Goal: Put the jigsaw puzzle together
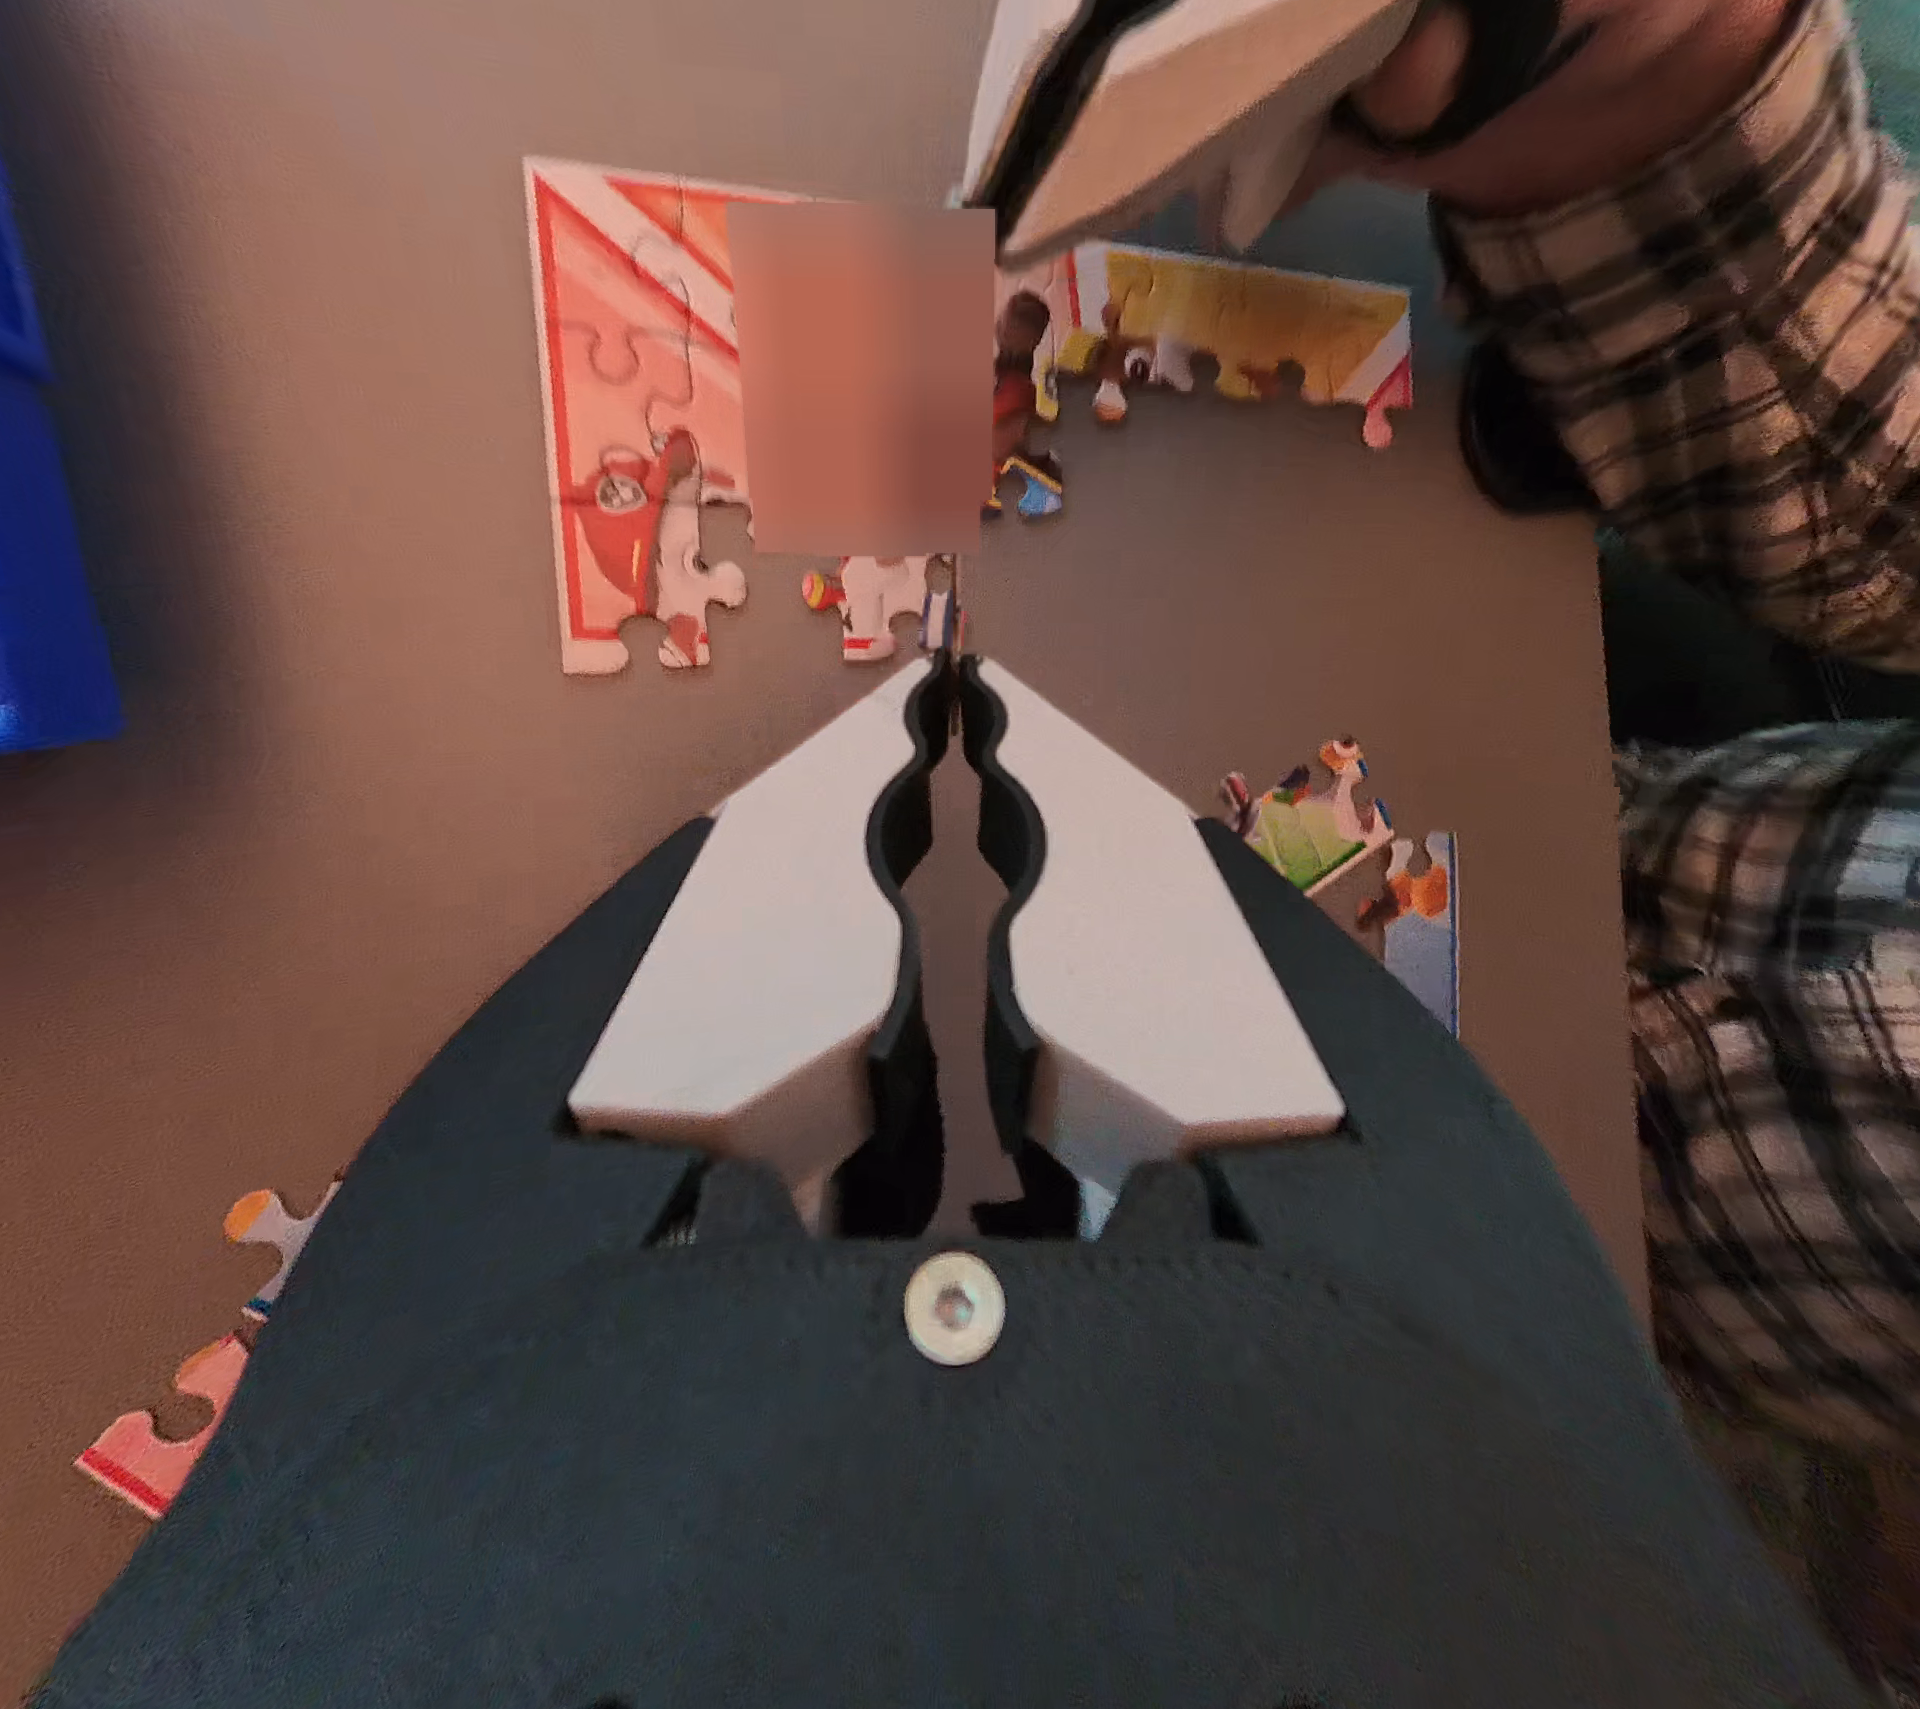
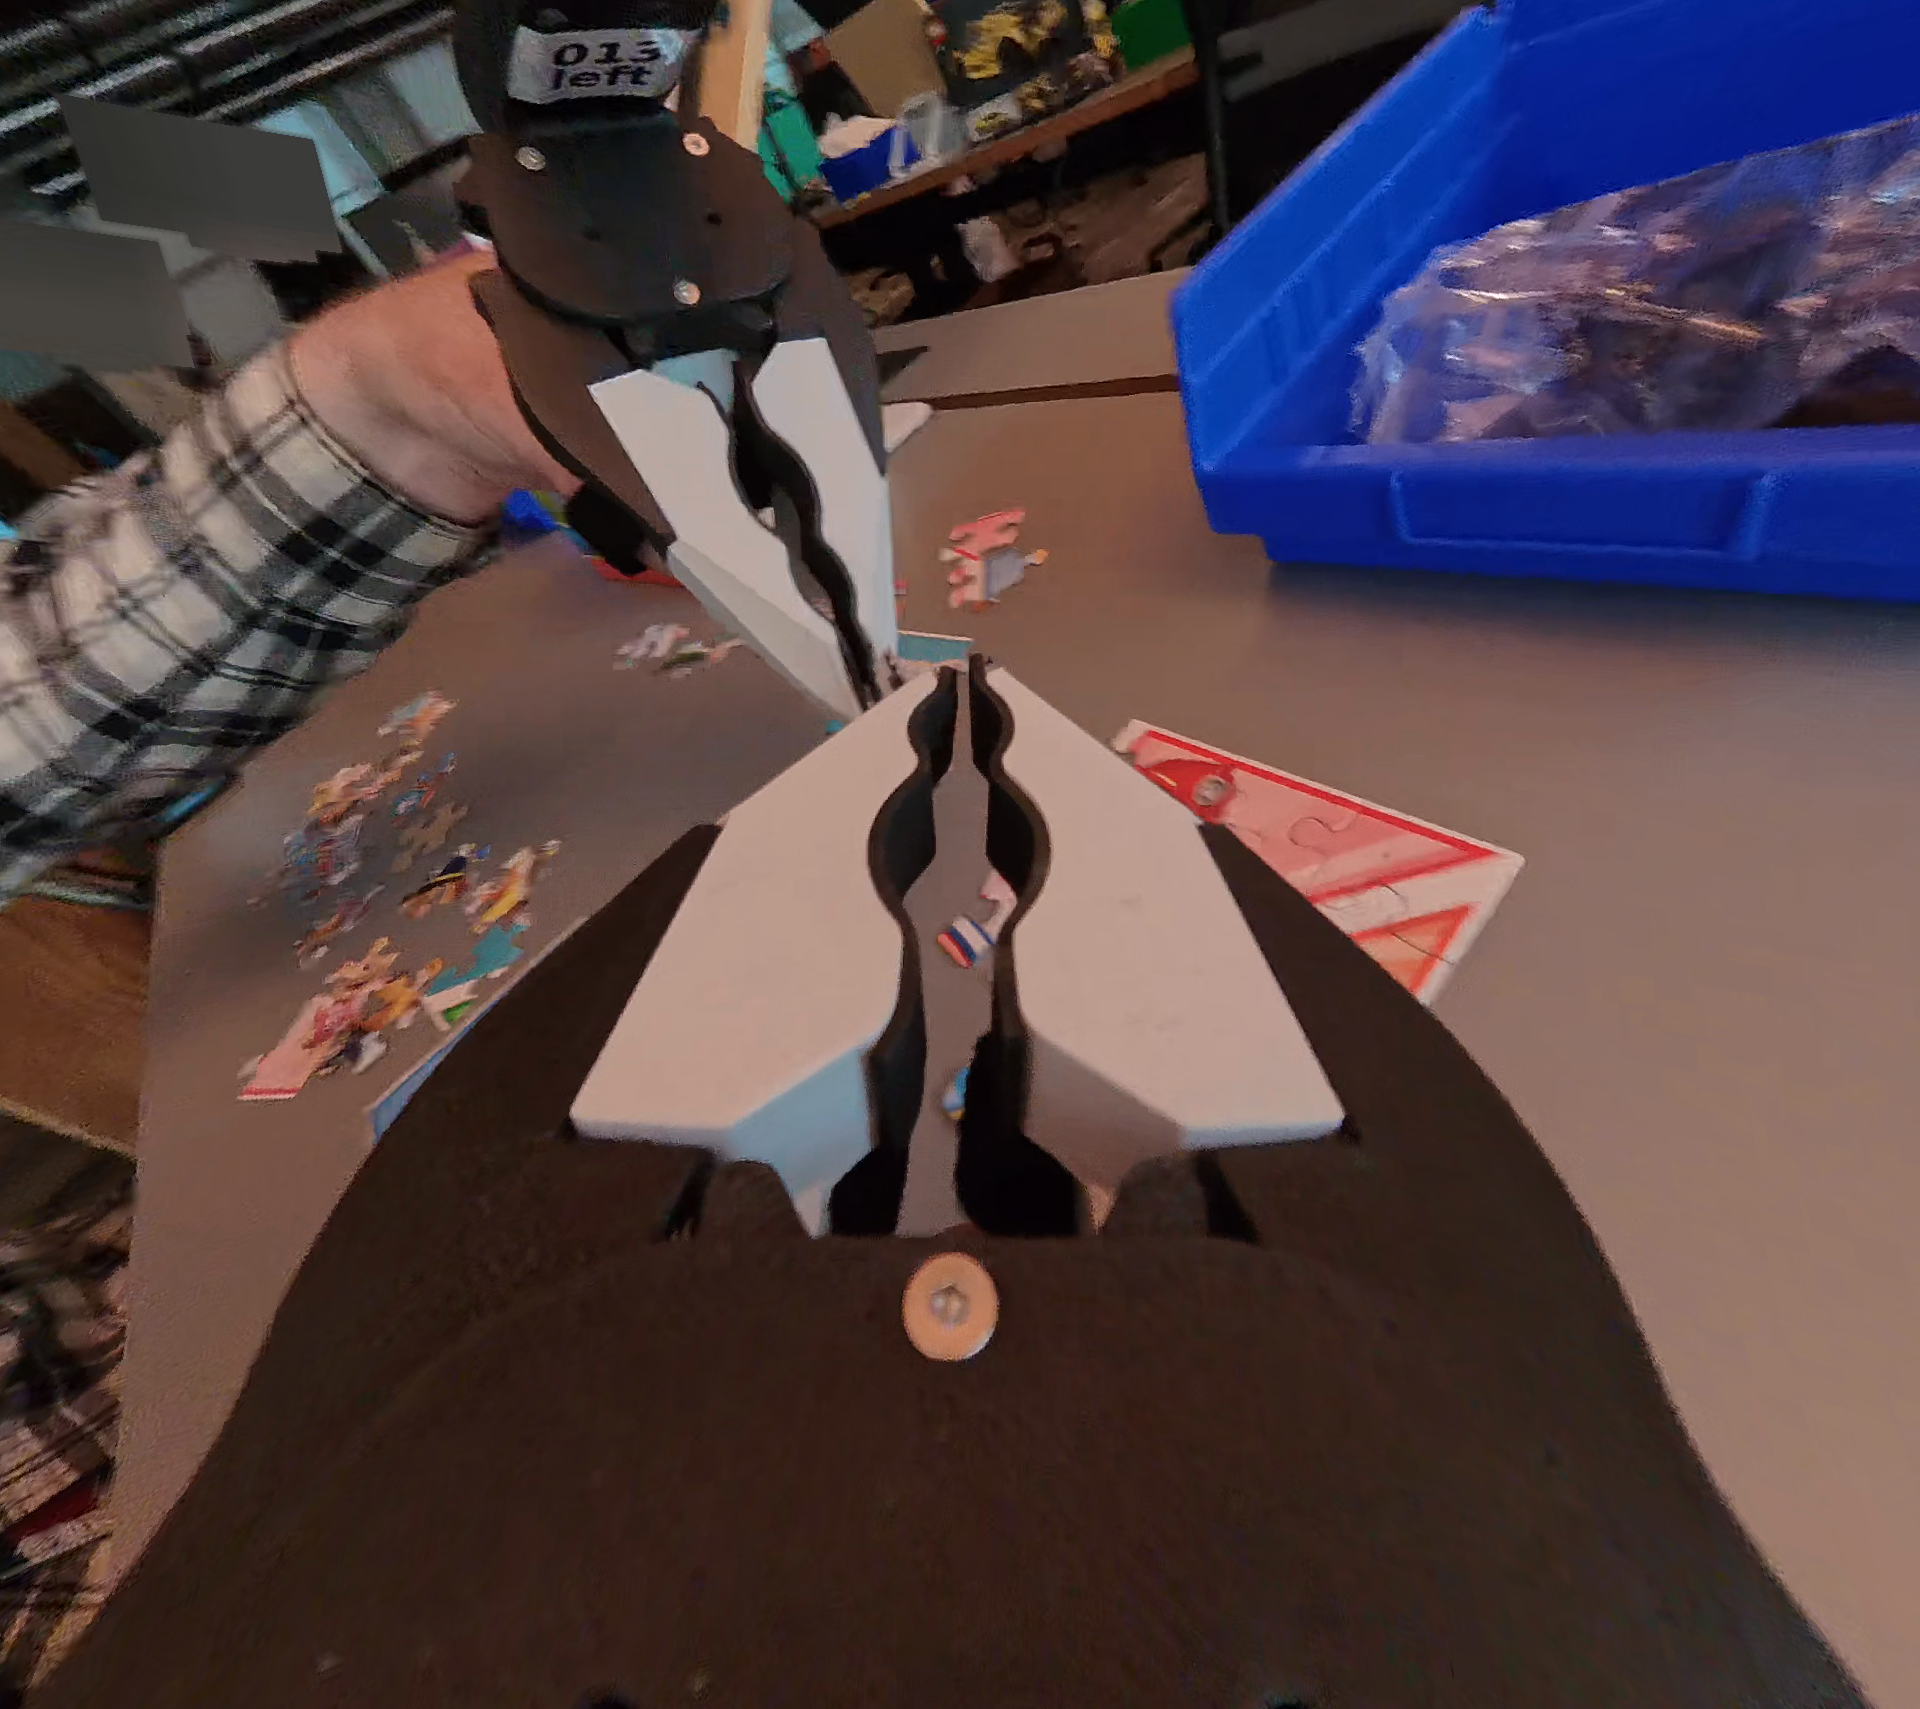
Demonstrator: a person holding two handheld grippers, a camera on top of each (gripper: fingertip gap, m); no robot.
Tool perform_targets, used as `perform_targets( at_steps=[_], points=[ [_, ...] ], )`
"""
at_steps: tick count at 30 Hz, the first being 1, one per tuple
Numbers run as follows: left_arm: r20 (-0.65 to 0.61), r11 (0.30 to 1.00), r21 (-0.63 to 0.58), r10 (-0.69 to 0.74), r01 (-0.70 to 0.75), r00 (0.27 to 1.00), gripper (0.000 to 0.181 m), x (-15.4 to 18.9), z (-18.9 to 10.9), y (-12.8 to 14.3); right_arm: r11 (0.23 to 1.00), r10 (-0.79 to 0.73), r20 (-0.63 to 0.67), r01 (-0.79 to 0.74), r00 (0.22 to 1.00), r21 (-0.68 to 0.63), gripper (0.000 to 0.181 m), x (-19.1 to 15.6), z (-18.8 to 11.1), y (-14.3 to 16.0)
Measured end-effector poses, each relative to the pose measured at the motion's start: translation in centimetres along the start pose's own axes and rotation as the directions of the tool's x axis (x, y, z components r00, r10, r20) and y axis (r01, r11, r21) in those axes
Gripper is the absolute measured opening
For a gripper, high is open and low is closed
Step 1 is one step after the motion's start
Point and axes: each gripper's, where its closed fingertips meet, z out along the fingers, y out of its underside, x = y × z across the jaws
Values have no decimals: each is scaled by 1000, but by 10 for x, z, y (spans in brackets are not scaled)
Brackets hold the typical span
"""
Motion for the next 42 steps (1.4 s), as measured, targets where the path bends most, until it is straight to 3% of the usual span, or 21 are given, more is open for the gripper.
perform_targets(
  at_steps=[6,11,16,27,35,40,42],
  points=[
    [-5,961,-277,-21,19,1000,0,-28,22,20,986,-88,-94,74,992,-148,0,13,6,23],
    [15,927,-376,11,-4,1000,1,-40,31,16,949,-185,-127,144,974,-280,0,19,15,44],
    [20,877,-479,60,-43,998,5,-46,34,16,927,-231,-141,173,963,-332,0,23,19,52],
    [117,880,-468,153,-82,981,10,-59,47,11,879,-310,-158,220,937,-423,0,29,25,67],
    [226,899,-431,184,-72,957,29,-63,40,15,797,-401,-155,260,903,-545,0,36,29,87],
    [254,944,-310,199,-116,947,17,-56,46,0,787,-420,-159,272,893,-553,0,37,30,88],
    [280,935,-334,217,-117,935,13,-60,47,6,790,-415,-161,266,896,-552,0,37,30,88]
  ],
)
